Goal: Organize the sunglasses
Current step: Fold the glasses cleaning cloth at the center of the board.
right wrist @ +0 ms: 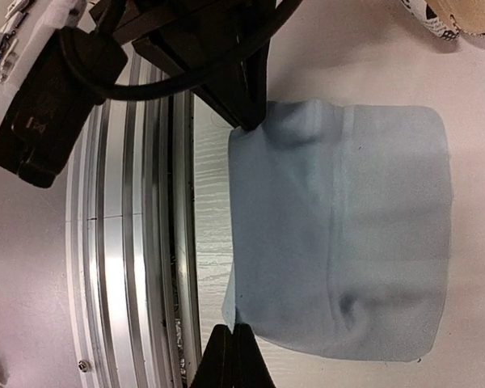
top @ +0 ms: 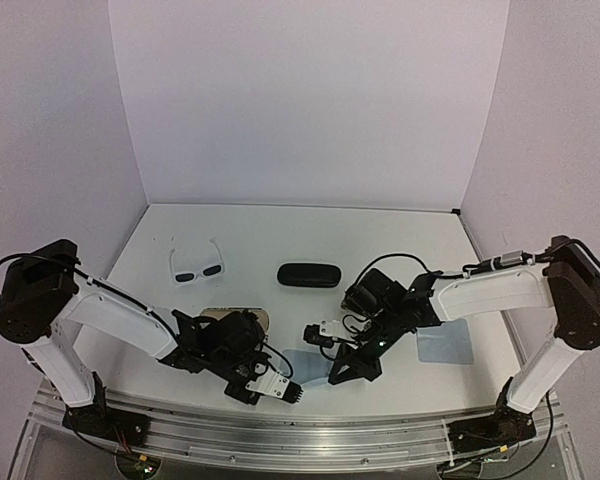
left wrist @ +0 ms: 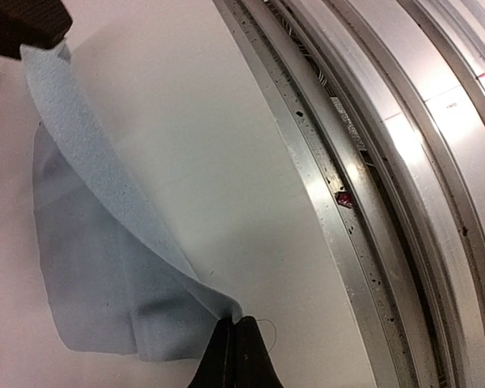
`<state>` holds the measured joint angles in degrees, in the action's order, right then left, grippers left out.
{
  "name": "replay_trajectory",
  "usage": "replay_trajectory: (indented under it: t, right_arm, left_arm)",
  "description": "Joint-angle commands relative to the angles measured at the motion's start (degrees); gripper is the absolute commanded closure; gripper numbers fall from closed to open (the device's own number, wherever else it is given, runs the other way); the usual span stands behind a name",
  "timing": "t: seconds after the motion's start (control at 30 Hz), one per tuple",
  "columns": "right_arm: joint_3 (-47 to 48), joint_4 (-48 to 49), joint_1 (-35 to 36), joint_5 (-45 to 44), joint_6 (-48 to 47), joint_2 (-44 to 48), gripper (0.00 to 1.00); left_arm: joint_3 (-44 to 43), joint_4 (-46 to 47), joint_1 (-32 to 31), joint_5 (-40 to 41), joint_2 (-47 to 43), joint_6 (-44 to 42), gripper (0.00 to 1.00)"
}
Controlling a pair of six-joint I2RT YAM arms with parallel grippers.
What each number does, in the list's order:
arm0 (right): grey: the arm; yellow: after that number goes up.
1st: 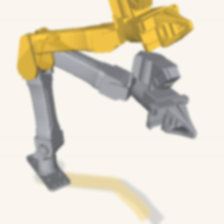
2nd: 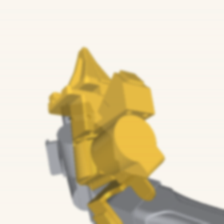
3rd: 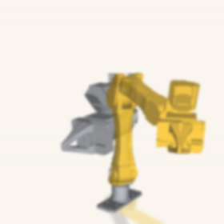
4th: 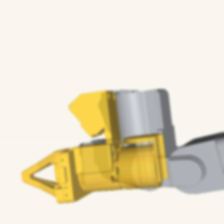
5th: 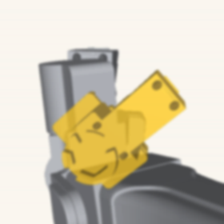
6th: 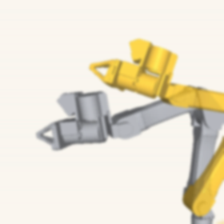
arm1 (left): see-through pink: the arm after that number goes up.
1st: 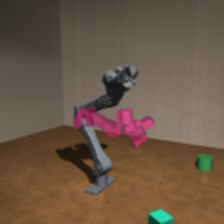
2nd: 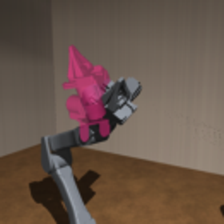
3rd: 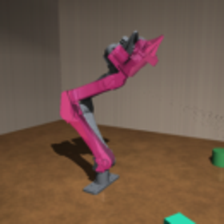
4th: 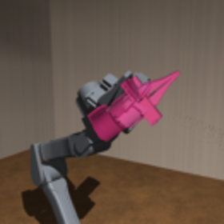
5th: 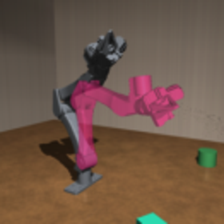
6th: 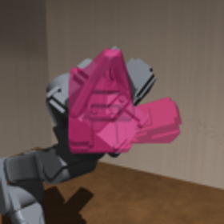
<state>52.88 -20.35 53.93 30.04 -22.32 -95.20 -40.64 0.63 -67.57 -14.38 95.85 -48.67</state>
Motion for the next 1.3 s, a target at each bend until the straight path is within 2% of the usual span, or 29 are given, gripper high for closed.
replay_trajectory:
  t: [0.0, 0.4, 0.57, 0.9, 1.27]
  right_arm:
    - [-0.56, -1.95, -0.14, 3.22, 3.16, 1.16, 1.00]
    - [1.69, -7.92, 0.58, 15.11, 4.69, -2.13, 1.00]
    - [1.54, -7.74, 0.96, 17.80, 10.55, -2.15, 1.00]
    - [0.48, -6.50, 3.59, 18.40, 16.24, -6.20, 1.00]
    - [2.19, -6.71, 2.12, 9.54, 22.98, -9.67, 1.00]
  left_arm:
    - [-3.87, -8.19, 0.89, -2.00, -2.82, 6.60, 1.00]
    - [-5.15, -14.64, 0.87, -6.16, -6.66, 11.79, 1.00]
    - [-5.89, -20.14, 0.86, -7.53, -9.40, 14.58, 1.00]
    - [-6.06, -19.71, 0.95, -9.81, -8.97, 17.92, 1.00]
    - [-11.14, -22.17, 5.80, -9.33, -2.85, 18.65, 1.00]
